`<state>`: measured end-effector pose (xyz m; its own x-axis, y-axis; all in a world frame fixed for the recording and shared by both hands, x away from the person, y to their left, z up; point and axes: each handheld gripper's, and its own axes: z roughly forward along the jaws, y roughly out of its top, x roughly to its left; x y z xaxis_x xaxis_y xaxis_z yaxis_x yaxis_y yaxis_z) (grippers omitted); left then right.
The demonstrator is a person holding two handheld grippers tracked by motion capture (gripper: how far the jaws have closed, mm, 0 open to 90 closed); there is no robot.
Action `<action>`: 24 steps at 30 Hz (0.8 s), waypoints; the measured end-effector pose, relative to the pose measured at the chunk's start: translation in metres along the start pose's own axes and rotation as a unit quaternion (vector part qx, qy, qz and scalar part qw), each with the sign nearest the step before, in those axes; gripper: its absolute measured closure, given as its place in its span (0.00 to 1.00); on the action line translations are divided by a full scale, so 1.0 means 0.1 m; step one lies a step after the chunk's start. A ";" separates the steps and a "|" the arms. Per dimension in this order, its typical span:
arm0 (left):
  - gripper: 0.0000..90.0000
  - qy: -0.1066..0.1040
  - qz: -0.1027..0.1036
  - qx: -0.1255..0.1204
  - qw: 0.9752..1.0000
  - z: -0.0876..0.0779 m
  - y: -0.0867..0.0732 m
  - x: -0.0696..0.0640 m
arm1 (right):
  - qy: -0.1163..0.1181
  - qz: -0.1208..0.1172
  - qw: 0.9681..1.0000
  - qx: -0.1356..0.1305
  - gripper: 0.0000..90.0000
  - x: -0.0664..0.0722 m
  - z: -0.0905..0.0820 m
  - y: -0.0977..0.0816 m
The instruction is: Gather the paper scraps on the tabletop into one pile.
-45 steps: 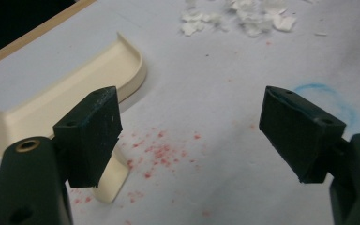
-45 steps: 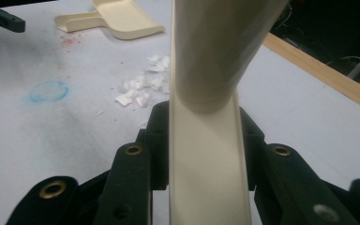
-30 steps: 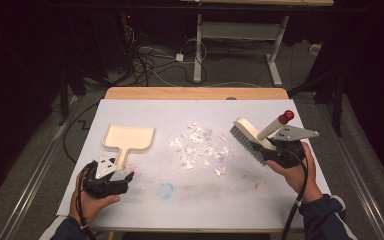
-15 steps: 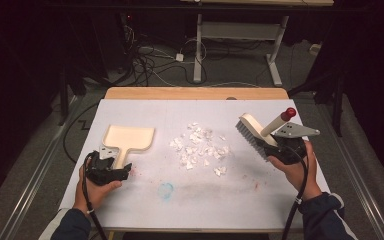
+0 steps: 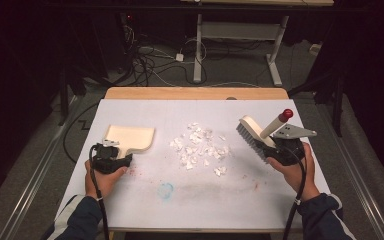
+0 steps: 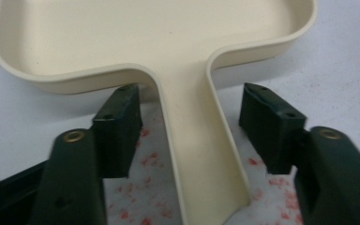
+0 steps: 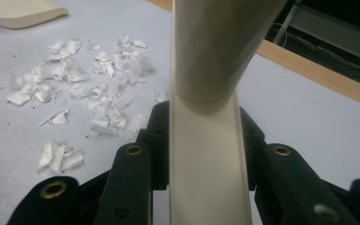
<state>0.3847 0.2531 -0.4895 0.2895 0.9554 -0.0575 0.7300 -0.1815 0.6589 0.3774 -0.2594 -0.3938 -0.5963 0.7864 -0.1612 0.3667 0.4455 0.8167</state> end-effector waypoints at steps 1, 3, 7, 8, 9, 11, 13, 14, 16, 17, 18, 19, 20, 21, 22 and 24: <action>0.54 -0.001 0.001 -0.001 1.000 0.00 0.00 0.00 | 0.000 0.000 1.000 0.000 0.75 0.00 0.00 0.00; 0.59 -0.001 0.000 0.000 1.000 0.00 0.01 0.00 | -0.001 0.000 1.000 -0.001 0.75 0.00 0.01 0.00; 0.70 -0.001 0.000 0.001 1.000 0.00 0.01 0.01 | 0.002 0.000 1.000 0.002 0.75 0.01 0.03 0.00; 0.70 -0.001 0.003 0.003 1.000 0.00 0.02 0.01 | 0.002 0.000 1.000 0.003 0.75 0.01 0.03 0.00; 0.70 -0.001 0.003 0.003 1.000 0.00 0.02 0.01 | 0.003 -0.001 1.000 0.002 0.75 0.01 0.03 0.00; 0.71 0.002 0.007 0.009 1.000 0.00 0.04 0.00 | 0.003 0.002 1.000 0.004 0.75 0.02 0.04 0.00; 0.71 -0.001 0.010 0.014 1.000 -0.01 0.06 0.01 | 0.004 -0.002 1.000 0.006 0.75 0.02 0.04 -0.01; 0.71 -0.001 0.010 0.014 1.000 -0.01 0.06 0.01 | 0.003 -0.003 1.000 0.007 0.75 0.02 0.05 -0.01; 0.71 -0.002 0.014 0.022 1.000 -0.03 0.08 0.03 | 0.003 0.000 1.000 0.007 0.75 0.02 0.06 -0.01; 0.71 -0.007 0.018 0.024 1.000 -0.07 0.10 0.05 | 0.005 0.001 1.000 0.007 0.75 0.02 0.06 -0.01; 0.71 -0.014 0.018 0.024 0.999 -0.10 0.11 0.06 | 0.004 0.000 1.000 0.008 0.75 0.02 0.07 -0.02; 0.71 -0.014 0.018 0.024 0.999 -0.10 0.11 0.06 | 0.005 0.002 1.000 0.008 0.75 0.02 0.08 -0.02; 0.71 -0.020 0.023 0.025 0.999 -0.13 0.12 0.08 | 0.006 0.000 1.000 0.009 0.75 0.02 0.09 -0.02; 0.71 -0.020 0.046 0.033 0.998 -0.20 0.14 0.08 | 0.007 0.000 1.000 0.010 0.75 0.02 0.11 -0.02; 0.71 -0.015 0.061 0.037 0.997 -0.23 0.14 0.07 | 0.006 0.000 1.000 0.011 0.75 0.02 0.12 -0.02; 0.71 -0.015 0.072 0.043 0.996 -0.27 0.14 0.06 | 0.004 -0.003 1.000 0.011 0.75 0.02 0.17 -0.01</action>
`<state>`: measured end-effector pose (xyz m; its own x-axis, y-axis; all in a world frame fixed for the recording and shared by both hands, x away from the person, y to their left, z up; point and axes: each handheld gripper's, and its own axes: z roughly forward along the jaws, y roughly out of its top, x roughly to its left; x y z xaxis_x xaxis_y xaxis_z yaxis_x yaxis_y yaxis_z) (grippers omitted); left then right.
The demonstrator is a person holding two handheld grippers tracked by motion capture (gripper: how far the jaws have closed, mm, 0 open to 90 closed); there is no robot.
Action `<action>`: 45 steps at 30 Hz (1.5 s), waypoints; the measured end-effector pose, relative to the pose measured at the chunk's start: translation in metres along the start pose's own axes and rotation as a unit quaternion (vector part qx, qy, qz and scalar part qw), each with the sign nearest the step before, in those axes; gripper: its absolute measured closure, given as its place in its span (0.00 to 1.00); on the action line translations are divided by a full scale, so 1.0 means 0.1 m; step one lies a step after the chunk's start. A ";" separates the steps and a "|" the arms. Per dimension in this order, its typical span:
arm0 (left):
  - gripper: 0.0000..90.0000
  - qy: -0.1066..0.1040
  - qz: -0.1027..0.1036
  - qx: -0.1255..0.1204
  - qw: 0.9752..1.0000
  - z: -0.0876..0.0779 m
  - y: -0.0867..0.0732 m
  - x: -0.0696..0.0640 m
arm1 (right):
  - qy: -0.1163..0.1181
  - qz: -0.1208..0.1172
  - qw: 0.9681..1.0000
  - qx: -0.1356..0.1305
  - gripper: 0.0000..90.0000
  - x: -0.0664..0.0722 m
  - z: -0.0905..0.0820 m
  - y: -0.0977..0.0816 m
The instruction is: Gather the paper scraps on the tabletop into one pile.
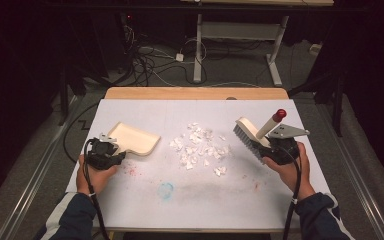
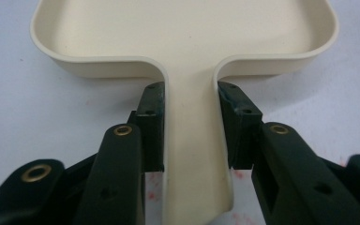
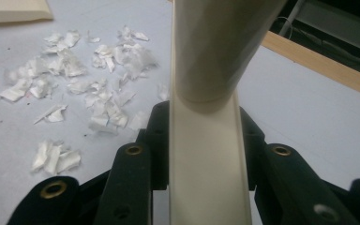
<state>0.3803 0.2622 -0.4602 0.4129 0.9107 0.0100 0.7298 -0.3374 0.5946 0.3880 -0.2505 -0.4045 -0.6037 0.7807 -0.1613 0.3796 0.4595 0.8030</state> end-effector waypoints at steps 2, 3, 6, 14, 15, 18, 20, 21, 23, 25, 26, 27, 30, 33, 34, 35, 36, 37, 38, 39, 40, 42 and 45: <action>0.71 -0.012 0.030 0.013 0.999 -0.08 -0.04 -0.07 | -0.005 -0.002 1.000 0.003 0.75 0.01 0.07 0.01; 0.71 -0.017 0.038 0.017 0.999 -0.11 -0.05 -0.09 | -0.006 -0.001 1.000 0.007 0.75 0.01 0.10 0.02; 0.71 -0.023 0.059 0.023 0.998 -0.20 -0.10 -0.17 | -0.014 -0.007 1.000 0.013 0.75 0.01 0.22 0.07; 0.71 -0.024 0.081 0.030 0.996 -0.36 -0.31 -0.26 | -0.037 -0.037 0.998 0.038 0.75 0.01 0.62 0.28; 0.71 -0.024 0.081 0.030 0.996 -0.36 -0.31 -0.26 | -0.040 -0.042 0.998 0.040 0.75 0.01 0.67 0.31; 0.71 -0.021 0.075 0.029 0.997 -0.40 -0.39 -0.25 | -0.052 -0.049 0.997 0.035 0.75 -0.01 0.79 0.41; 0.71 -0.025 0.071 0.028 0.997 -0.40 -0.42 -0.24 | -0.054 -0.050 0.997 0.030 0.75 -0.02 0.87 0.48; 0.71 -0.025 0.072 0.030 0.997 -0.39 -0.43 -0.24 | -0.057 -0.051 0.997 0.027 0.75 -0.02 0.91 0.51; 0.71 -0.027 0.070 0.030 0.997 -0.39 -0.44 -0.23 | -0.055 -0.052 0.997 0.025 0.75 -0.01 1.00 0.57; 0.71 -0.028 0.070 0.029 0.997 -0.40 -0.45 -0.22 | -0.056 -0.058 0.996 0.027 0.75 0.01 1.10 0.62; 0.71 -0.028 0.071 0.029 0.997 -0.40 -0.45 -0.23 | -0.054 -0.061 0.996 0.026 0.75 0.03 1.14 0.64; 0.71 -0.027 0.071 0.029 0.997 -0.40 -0.45 -0.23 | -0.050 -0.064 0.996 0.024 0.75 0.04 1.18 0.66; 0.71 -0.027 0.071 0.029 0.997 -0.40 -0.45 -0.23 | -0.047 -0.071 0.996 0.029 0.75 0.12 1.28 0.71; 0.71 -0.030 0.067 0.029 0.997 -0.38 -0.46 -0.22 | -0.045 -0.080 0.995 0.030 0.75 0.18 1.34 0.73; 0.71 -0.030 0.066 0.028 0.997 -0.37 -0.46 -0.22 | -0.043 -0.079 0.995 0.032 0.75 0.20 1.35 0.73; 0.71 -0.029 0.065 0.027 0.997 -0.36 -0.46 -0.22 | -0.042 -0.080 0.995 0.034 0.75 0.21 1.36 0.73; 0.71 -0.029 0.065 0.027 0.997 -0.36 -0.46 -0.22 | -0.042 -0.080 0.995 0.034 0.75 0.21 1.36 0.73; 0.71 -0.022 0.055 0.020 0.998 -0.35 -0.45 -0.21 | -0.045 -0.079 0.995 0.036 0.75 0.22 1.36 0.72; 0.71 -0.017 0.047 0.017 0.999 -0.33 -0.44 -0.21 | -0.044 -0.079 0.995 0.035 0.75 0.21 1.35 0.72; 0.71 -0.017 0.047 0.017 0.999 -0.33 -0.44 -0.21 | -0.045 -0.076 0.995 0.034 0.75 0.21 1.34 0.72; 0.71 -0.007 0.032 0.010 0.999 -0.27 -0.40 -0.19 | -0.046 -0.076 0.996 0.032 0.75 0.19 1.33 0.72; 0.71 0.005 0.015 0.005 1.000 -0.19 -0.35 -0.15 | -0.048 -0.072 0.996 0.031 0.75 0.17 1.31 0.71; 0.71 0.018 -0.004 -0.002 1.000 -0.12 -0.29 -0.12 | -0.047 -0.065 0.996 0.029 0.75 0.13 1.25 0.71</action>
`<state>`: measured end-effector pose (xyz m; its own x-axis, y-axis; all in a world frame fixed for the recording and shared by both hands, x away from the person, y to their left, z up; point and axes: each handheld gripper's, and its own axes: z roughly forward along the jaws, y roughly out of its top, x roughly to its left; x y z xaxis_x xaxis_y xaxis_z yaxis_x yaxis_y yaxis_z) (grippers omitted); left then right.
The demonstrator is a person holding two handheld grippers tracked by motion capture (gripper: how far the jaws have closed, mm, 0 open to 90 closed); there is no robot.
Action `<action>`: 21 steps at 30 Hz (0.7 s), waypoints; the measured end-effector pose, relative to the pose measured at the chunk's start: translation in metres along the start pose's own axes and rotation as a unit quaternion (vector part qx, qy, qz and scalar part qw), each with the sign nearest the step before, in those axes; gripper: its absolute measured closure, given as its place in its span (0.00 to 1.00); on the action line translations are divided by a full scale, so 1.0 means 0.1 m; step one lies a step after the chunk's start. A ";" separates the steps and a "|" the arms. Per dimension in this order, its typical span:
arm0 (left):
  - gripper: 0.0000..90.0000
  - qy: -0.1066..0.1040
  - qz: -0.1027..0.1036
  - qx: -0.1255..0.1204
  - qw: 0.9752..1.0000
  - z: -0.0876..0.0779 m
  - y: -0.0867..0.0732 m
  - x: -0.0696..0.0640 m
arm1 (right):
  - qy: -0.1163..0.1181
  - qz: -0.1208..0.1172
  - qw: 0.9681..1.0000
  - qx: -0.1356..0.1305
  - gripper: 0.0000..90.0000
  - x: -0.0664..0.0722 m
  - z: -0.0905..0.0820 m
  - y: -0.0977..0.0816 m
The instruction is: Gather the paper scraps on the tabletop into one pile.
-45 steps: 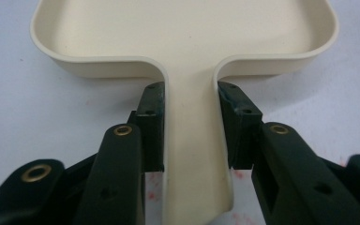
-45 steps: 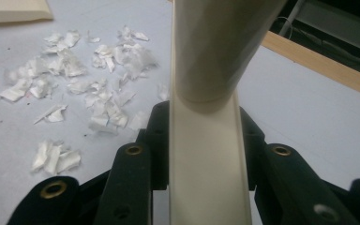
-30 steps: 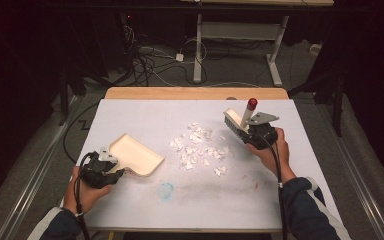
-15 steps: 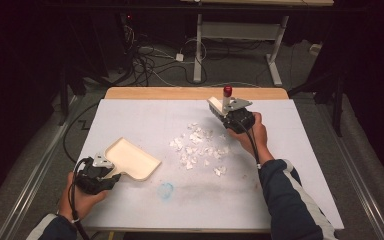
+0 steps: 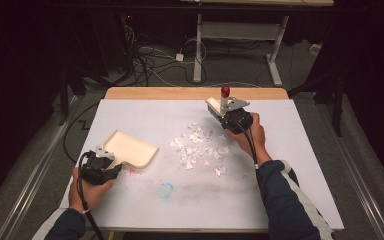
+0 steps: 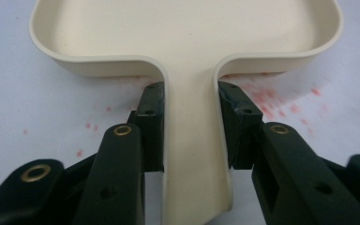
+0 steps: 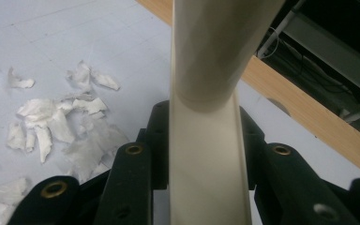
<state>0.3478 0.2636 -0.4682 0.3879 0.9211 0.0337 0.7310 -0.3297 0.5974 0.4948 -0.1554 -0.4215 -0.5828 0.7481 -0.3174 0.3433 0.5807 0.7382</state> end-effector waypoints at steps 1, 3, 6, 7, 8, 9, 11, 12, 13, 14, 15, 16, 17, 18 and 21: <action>0.71 0.017 -0.019 -0.005 1.000 0.07 0.04 0.02 | -0.002 0.000 1.000 0.000 0.75 -0.01 -0.01 0.00; 0.71 0.022 -0.030 -0.008 0.999 0.10 0.06 0.03 | -0.004 -0.001 1.000 0.002 0.75 -0.04 -0.03 0.00; 0.70 0.025 -0.057 -0.009 0.998 0.18 0.10 0.06 | -0.005 -0.008 1.000 0.005 0.75 -0.04 -0.01 0.00; 0.70 0.021 -0.062 -0.007 0.998 0.21 0.10 0.06 | -0.003 -0.012 1.000 0.004 0.75 -0.02 0.02 0.01; 0.68 0.018 -0.062 -0.004 0.998 0.23 0.11 0.06 | -0.002 -0.014 1.000 0.005 0.75 0.00 0.03 0.01; 0.67 0.021 -0.058 -0.006 0.998 0.24 0.10 0.05 | 0.000 -0.017 1.000 0.006 0.75 0.02 0.05 0.02; 0.61 0.019 -0.054 -0.009 0.998 0.23 0.10 0.03 | 0.003 -0.023 1.000 0.007 0.75 0.07 0.10 0.04; 0.59 0.020 -0.052 -0.009 0.998 0.22 0.10 0.02 | 0.006 -0.025 1.000 0.010 0.75 0.09 0.12 0.05; 0.59 0.018 -0.052 -0.010 0.998 0.22 0.09 0.02 | 0.008 -0.029 1.000 0.008 0.75 0.12 0.15 0.06; 0.59 0.014 -0.052 -0.009 0.998 0.22 0.09 0.02 | 0.012 -0.035 0.999 0.007 0.75 0.14 0.17 0.07; 0.57 0.014 -0.052 -0.009 0.998 0.22 0.09 0.02 | 0.013 -0.036 0.999 0.009 0.75 0.17 0.18 0.09; 0.57 0.012 -0.051 -0.009 0.999 0.22 0.08 0.02 | 0.013 -0.036 0.999 0.009 0.75 0.17 0.18 0.09; 0.55 0.011 -0.046 -0.007 0.999 0.22 0.08 0.01 | 0.020 -0.043 0.999 0.008 0.75 0.22 0.21 0.12; 0.53 0.010 -0.042 -0.009 0.999 0.21 0.07 0.00 | 0.024 -0.044 0.999 0.008 0.75 0.25 0.22 0.13; 0.46 0.010 -0.026 -0.014 1.000 0.18 0.06 -0.05 | 0.030 -0.057 0.998 0.011 0.75 0.31 0.25 0.16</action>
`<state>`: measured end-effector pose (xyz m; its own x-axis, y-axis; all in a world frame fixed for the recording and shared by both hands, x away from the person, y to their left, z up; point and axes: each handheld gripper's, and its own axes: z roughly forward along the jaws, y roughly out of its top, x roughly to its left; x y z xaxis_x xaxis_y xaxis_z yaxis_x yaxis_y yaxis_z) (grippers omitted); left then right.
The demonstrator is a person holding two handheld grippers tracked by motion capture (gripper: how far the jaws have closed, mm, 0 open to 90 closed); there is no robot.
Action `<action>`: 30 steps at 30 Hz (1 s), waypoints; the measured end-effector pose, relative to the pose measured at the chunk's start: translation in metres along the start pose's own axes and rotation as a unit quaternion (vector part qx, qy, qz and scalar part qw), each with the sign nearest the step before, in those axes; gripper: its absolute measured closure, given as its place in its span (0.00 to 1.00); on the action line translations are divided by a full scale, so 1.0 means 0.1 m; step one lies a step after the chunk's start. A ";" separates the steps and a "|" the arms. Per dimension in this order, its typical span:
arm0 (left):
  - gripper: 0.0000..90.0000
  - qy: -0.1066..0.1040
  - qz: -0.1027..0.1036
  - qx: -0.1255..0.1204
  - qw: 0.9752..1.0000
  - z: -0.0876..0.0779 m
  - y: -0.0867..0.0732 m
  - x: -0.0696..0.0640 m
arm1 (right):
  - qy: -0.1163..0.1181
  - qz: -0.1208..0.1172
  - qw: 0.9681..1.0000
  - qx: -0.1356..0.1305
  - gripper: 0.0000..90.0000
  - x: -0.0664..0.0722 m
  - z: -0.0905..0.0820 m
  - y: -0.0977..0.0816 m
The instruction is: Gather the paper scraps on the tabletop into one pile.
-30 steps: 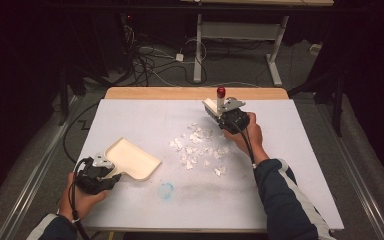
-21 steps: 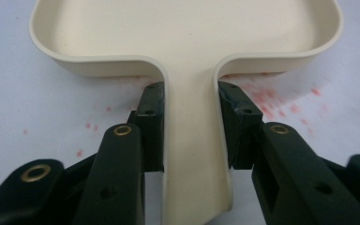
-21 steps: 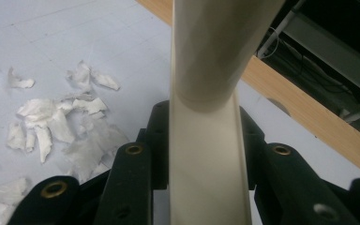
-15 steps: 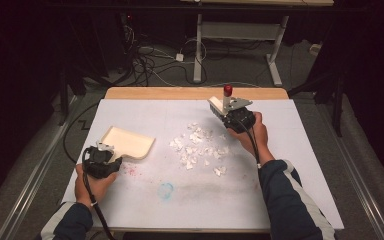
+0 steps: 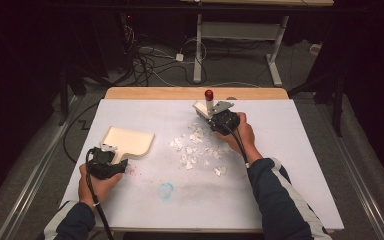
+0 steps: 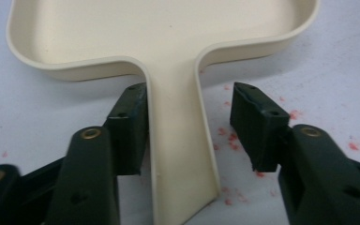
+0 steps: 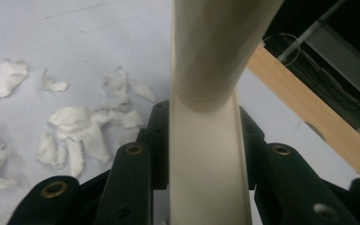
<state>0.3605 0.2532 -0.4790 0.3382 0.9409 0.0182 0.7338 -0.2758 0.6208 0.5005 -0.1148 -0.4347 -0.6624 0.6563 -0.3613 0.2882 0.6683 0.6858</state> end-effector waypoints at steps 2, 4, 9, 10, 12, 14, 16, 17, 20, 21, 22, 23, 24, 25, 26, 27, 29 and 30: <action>0.40 -0.001 0.016 -0.009 1.000 -0.05 -0.02 -0.05 | 0.009 -0.019 1.000 0.001 0.75 0.07 0.04 0.03; 0.37 0.001 0.021 -0.013 1.000 -0.07 -0.03 -0.06 | 0.021 -0.027 0.999 -0.001 0.75 0.11 0.05 0.04; 0.30 0.002 0.043 -0.044 0.998 -0.23 -0.10 -0.08 | 0.044 -0.049 0.998 -0.008 0.75 0.15 0.02 -0.03; 0.29 0.000 0.044 -0.053 0.998 -0.27 -0.11 -0.08 | 0.048 -0.050 0.998 -0.009 0.75 0.15 0.00 -0.05; 0.28 0.001 0.049 -0.060 0.997 -0.30 -0.12 -0.08 | 0.056 -0.056 0.997 -0.015 0.75 0.15 -0.02 -0.08; 0.27 0.001 0.057 -0.074 0.996 -0.37 -0.15 -0.08 | 0.080 -0.072 0.994 -0.021 0.75 0.17 -0.11 -0.17; 0.27 0.002 0.066 -0.084 0.994 -0.43 -0.20 -0.10 | 0.098 -0.086 0.991 -0.029 0.75 0.17 -0.20 -0.24; 0.27 0.003 0.072 -0.085 0.994 -0.45 -0.22 -0.11 | 0.106 -0.087 0.990 -0.032 0.75 0.17 -0.24 -0.27; 0.26 -0.001 0.090 -0.087 0.992 -0.53 -0.32 -0.14 | 0.130 -0.102 0.985 -0.046 0.75 0.19 -0.37 -0.35; 0.26 -0.003 0.091 -0.090 0.992 -0.55 -0.35 -0.15 | 0.136 -0.108 0.983 -0.049 0.75 0.21 -0.41 -0.37; 0.26 -0.003 0.091 -0.090 0.992 -0.55 -0.35 -0.15 | 0.139 -0.112 0.983 -0.049 0.75 0.23 -0.45 -0.39; 0.26 -0.003 0.092 -0.092 0.992 -0.57 -0.37 -0.15 | 0.138 -0.119 0.982 -0.049 0.75 0.25 -0.48 -0.40; 0.26 -0.005 0.091 -0.097 0.991 -0.59 -0.41 -0.16 | 0.136 -0.120 0.982 -0.048 0.75 0.27 -0.51 -0.41; 0.26 -0.005 0.091 -0.097 0.991 -0.59 -0.41 -0.16 | 0.136 -0.121 0.982 -0.048 0.75 0.27 -0.54 -0.40; 0.26 -0.001 0.093 -0.095 0.991 -0.59 -0.43 -0.17 | 0.130 -0.119 0.983 -0.048 0.75 0.27 -0.56 -0.39; 0.26 0.004 0.095 -0.090 0.991 -0.59 -0.43 -0.18 | 0.124 -0.118 0.984 -0.049 0.75 0.27 -0.58 -0.37; 0.26 0.004 0.098 -0.087 0.991 -0.57 -0.43 -0.20 | 0.112 -0.122 0.985 -0.047 0.75 0.24 -0.60 -0.28; 0.26 0.004 0.098 -0.087 0.991 -0.57 -0.43 -0.20 | 0.112 -0.122 0.985 -0.047 0.75 0.24 -0.60 -0.28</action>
<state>0.2887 0.2575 -0.4617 0.4589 0.8743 0.1579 0.5415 -0.4161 0.7305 0.4356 -0.1387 -0.4244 -0.8428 0.3802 -0.3809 0.0444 0.7544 0.6549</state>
